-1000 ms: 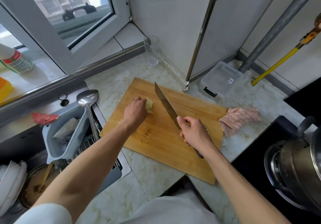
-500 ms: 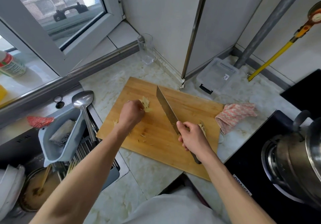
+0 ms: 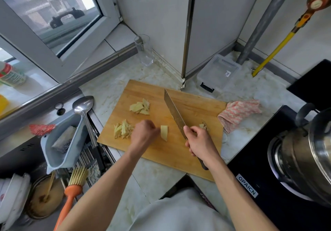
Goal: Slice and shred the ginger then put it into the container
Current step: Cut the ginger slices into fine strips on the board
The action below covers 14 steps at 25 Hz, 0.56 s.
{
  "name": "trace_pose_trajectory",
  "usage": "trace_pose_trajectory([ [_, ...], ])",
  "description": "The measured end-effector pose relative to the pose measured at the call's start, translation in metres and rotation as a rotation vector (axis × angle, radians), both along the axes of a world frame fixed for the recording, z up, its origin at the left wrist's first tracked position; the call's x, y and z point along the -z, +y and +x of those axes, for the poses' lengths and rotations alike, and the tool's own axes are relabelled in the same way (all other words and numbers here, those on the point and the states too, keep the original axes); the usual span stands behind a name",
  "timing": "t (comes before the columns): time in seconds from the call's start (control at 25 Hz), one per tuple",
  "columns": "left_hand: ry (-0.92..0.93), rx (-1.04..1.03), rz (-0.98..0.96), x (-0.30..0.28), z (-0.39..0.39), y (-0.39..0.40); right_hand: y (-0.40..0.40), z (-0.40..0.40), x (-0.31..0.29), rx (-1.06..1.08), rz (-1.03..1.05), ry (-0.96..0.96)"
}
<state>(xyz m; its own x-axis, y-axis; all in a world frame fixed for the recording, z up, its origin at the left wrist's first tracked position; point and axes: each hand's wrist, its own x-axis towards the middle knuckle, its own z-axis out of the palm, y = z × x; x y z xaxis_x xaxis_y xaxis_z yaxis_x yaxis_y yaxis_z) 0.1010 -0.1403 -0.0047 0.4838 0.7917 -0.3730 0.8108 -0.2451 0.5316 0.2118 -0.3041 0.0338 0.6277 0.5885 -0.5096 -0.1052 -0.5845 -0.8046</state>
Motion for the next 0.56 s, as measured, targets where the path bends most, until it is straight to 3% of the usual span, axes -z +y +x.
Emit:
trace_pose_trajectory([
  [0.16,-0.036,-0.007,0.277,0.000,-0.003,0.055,-0.001,0.001,0.004,-0.018,-0.011,-0.012],
  [0.36,0.065,0.134,0.278,0.007,-0.005,0.091,0.004,0.000,0.006,-0.046,-0.029,-0.029],
  [0.56,-0.143,-0.063,0.220,0.000,-0.008,0.083,0.006,0.003,0.006,-0.041,-0.040,-0.029],
])
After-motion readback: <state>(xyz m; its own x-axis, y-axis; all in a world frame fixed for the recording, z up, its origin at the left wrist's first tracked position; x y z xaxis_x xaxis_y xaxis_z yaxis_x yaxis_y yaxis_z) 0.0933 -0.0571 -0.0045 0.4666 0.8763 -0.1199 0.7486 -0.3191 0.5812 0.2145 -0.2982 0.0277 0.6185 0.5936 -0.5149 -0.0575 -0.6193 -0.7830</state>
